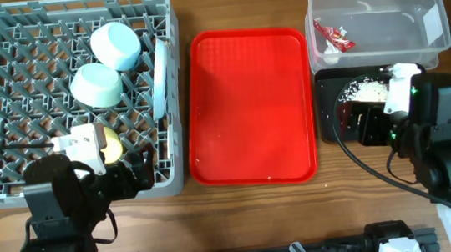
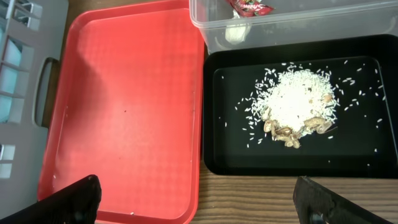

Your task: Sort waste into correct bins and load items into the dishwasher rack

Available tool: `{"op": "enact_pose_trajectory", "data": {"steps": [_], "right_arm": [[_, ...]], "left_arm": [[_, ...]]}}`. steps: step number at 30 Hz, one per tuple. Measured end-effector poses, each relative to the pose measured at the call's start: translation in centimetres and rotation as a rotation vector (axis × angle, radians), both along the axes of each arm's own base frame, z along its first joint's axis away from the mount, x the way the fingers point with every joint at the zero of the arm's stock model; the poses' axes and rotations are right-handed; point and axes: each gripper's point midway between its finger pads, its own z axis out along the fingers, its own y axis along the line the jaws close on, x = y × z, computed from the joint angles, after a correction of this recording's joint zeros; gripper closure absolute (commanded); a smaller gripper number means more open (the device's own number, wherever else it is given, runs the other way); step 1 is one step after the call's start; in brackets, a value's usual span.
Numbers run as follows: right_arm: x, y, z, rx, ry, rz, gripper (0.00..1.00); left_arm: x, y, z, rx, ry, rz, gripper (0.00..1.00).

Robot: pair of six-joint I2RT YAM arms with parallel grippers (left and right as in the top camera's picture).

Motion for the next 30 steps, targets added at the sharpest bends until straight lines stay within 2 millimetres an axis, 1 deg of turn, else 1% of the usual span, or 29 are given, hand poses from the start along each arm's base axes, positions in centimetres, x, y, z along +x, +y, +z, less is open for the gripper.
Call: {"op": "enact_pose_trajectory", "data": {"steps": [2, 4, 5, 6, 7, 8, 10, 12, 14, 17, 22, 30], "right_arm": [[-0.2, -0.1, 0.3, -0.007, -0.018, 0.002, 0.00], [-0.1, -0.2, 1.1, -0.021, -0.067, 0.009, 0.00], [0.1, -0.2, 1.9, -0.023, -0.124, 0.008, 0.00], [0.8, -0.2, 2.9, -0.025, -0.218, 0.007, 0.00], [1.2, -0.2, 3.5, -0.024, -0.286, 0.007, 0.00], [1.0, -0.2, 3.7, -0.022, -0.348, 0.007, 0.00], [0.8, 0.0, 3.7, -0.015, -0.457, 0.014, 0.00], [0.7, 0.4, 3.2, -0.003, -0.545, 0.033, 0.00], [0.6, 0.7, 2.0, 0.010, -0.610, 0.051, 0.00], [0.4, 1.0, 1.4, 0.021, -0.703, 0.064, 0.00], [-0.3, 1.1, 2.4, 0.024, -0.886, 0.070, 0.00], [-0.8, 0.4, 2.3, 0.005, -1.014, 0.030, 0.00]], "left_arm": [[0.0, 0.0, 0.0, 0.000, 0.000, 0.000, 0.00], [0.0, 0.0, 0.0, 0.000, 0.000, 0.000, 0.00], [0.0, 0.0, 0.0, 0.000, 0.000, 0.000, 0.00], [0.0, 0.0, 0.0, 0.000, 0.000, 0.000, 0.00], [0.0, 0.0, 0.0, 0.000, -0.001, 0.000, 0.00], [0.0, 0.0, -0.1, 0.000, 0.002, 0.000, 0.00], [0.0, 0.0, -0.1, 0.000, 0.002, 0.000, 0.00], [0.0, 0.0, -0.1, 0.000, 0.003, 0.000, 0.00], [0.0, 0.0, -0.1, 0.000, 0.004, 0.000, 0.00], [0.0, 0.0, -0.1, 0.000, 0.003, 0.000, 0.00], [0.0, 0.0, -0.1, 0.000, 0.003, 0.000, 0.00], [0.0, 0.0, -0.1, 0.000, 0.004, 0.000, 0.00]]}}
